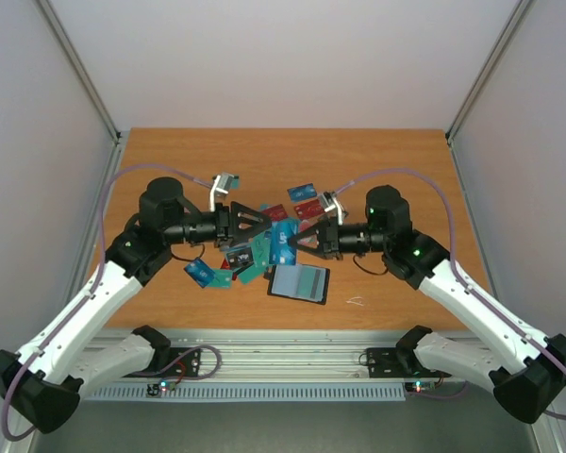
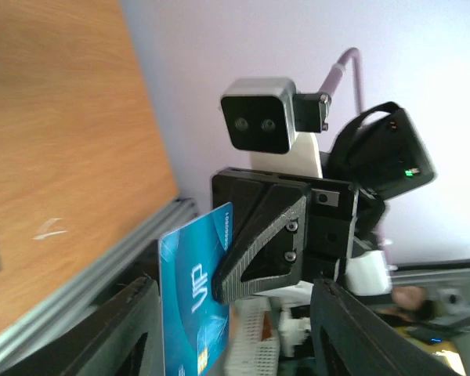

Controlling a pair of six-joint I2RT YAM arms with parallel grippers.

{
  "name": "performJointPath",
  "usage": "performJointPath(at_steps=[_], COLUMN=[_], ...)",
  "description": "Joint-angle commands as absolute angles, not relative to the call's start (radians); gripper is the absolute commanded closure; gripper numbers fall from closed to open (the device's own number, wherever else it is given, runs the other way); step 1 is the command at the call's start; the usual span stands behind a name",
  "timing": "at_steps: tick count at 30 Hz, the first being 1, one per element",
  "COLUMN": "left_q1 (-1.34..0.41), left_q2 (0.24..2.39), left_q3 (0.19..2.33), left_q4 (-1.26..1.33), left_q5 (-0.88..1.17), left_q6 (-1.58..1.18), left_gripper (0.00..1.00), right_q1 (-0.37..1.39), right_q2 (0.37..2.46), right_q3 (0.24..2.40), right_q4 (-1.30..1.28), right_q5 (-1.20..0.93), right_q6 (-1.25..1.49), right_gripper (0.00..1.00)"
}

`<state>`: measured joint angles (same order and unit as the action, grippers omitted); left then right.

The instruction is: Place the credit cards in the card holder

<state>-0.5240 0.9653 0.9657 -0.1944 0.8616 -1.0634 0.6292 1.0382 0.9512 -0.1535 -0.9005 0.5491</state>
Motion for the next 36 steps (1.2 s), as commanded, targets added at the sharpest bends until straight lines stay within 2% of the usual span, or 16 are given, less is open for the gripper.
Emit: performJointPath(at_steps=[1, 7, 13, 15, 20, 25, 31, 36], left_q1=[-0.539, -0.596, -0.666, -0.67, -0.681, -0.681, -0.709, -0.724], left_q2=[0.99, 1.064, 1.225, 1.3, 1.467, 1.588, 1.674, 1.731], left_q3=[1.011, 0.993, 1.007, 1.018, 1.036, 1.078, 1.116, 1.139], left_q4=[-0.474, -0.66, -0.667, -0.664, -0.629, -0.64, -0.626, -0.646], left_q5=[0.761, 0.594, 0.476, 0.45, 0.423, 0.421, 0.463, 0.427], left_q6=[-0.887, -0.745, -0.701, -0.683, -0.605, -0.538, -0.466, -0.445], left_gripper=[0.44, 0.49, 0.69, 0.8, 0.89, 0.89, 0.79, 0.79], right_q1=[0.627, 0.628, 0.628, 0.627, 0.619, 0.604, 0.562, 0.533], right_q2=[0.959, 0.876, 0.955, 1.03, 1.209, 1.324, 1.402, 1.435], right_q3=[0.879, 0.796, 0.733, 0.717, 0.702, 0.712, 0.719, 0.703], right_q4=[-0.588, -0.771, -0.757, -0.692, -0.541, -0.431, -0.408, -0.356], right_q5=[-0.659, -0.531, -0.508, -0.522, -0.538, -0.561, -0.587, -0.633], right_q6=[0.459, 0.374, 0.275, 0.261, 0.236, 0.252, 0.223, 0.213], right_gripper=[0.99, 0.99, 0.99, 0.99, 0.99, 0.99, 0.99, 0.99])
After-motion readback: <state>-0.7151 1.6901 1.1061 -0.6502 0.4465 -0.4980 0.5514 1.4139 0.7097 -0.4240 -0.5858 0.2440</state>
